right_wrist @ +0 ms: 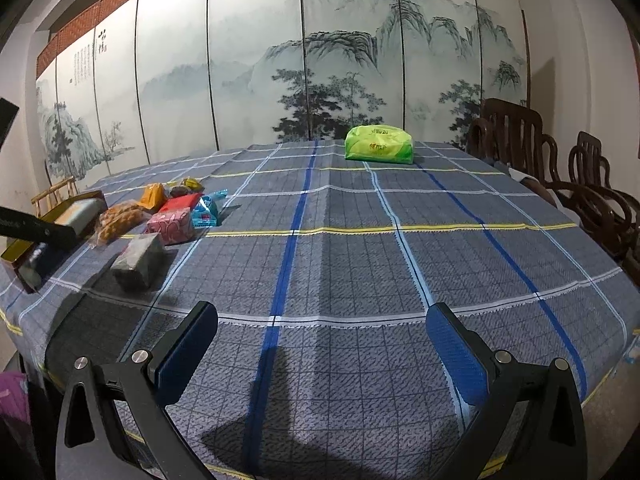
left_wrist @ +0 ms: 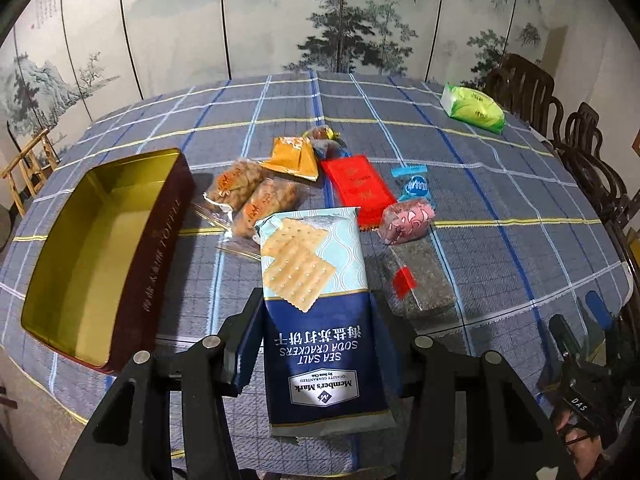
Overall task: Organize snacks
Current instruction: 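Carry the cracker pack with the left gripper over the gold tin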
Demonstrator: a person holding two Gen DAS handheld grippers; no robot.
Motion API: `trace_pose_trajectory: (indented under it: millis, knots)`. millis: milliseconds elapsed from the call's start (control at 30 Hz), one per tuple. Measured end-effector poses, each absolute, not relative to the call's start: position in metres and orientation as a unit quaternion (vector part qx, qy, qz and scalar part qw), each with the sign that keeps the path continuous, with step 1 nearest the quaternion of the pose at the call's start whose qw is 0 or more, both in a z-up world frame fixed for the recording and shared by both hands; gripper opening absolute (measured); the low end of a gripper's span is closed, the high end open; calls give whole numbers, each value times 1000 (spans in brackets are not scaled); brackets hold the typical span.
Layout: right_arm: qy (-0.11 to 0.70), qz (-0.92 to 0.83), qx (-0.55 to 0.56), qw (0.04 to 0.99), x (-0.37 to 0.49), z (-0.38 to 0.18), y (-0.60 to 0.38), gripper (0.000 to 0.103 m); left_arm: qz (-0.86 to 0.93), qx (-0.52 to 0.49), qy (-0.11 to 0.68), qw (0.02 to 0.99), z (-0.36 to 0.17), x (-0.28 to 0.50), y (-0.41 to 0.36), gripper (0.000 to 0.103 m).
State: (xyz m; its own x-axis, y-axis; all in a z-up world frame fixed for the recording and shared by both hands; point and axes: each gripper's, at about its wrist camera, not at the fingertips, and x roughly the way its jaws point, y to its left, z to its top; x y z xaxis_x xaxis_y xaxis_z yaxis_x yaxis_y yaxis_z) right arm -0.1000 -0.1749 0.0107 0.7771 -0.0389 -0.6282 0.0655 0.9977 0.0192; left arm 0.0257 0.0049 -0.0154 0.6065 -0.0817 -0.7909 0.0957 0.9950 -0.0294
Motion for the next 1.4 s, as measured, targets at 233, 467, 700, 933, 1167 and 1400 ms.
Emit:
trace_pose_trajectory:
  millis: [233, 467, 700, 933, 1167, 1400]
  knots:
    - [337, -28, 15, 941, -100, 10, -172, 103, -43, 11, 426, 904, -5, 19, 12, 46]
    - [344, -30, 6, 938, -98, 9, -166, 103, -37, 16, 406, 913, 5, 14, 17, 46]
    - [350, -31, -2, 936, -95, 7, -162, 103, -31, 17, 393, 919, 13, 12, 24, 46]
    - [358, -33, -12, 933, -92, 4, -157, 103, -23, 12, 385, 923, 17, 11, 35, 46]
    - [364, -34, -26, 930, -91, 3, -153, 103, -17, 8, 380, 925, 20, 10, 48, 46]
    - [375, -22, -37, 926, -90, 6, -143, 103, -9, 7, 372, 928, 26, 9, 60, 46]
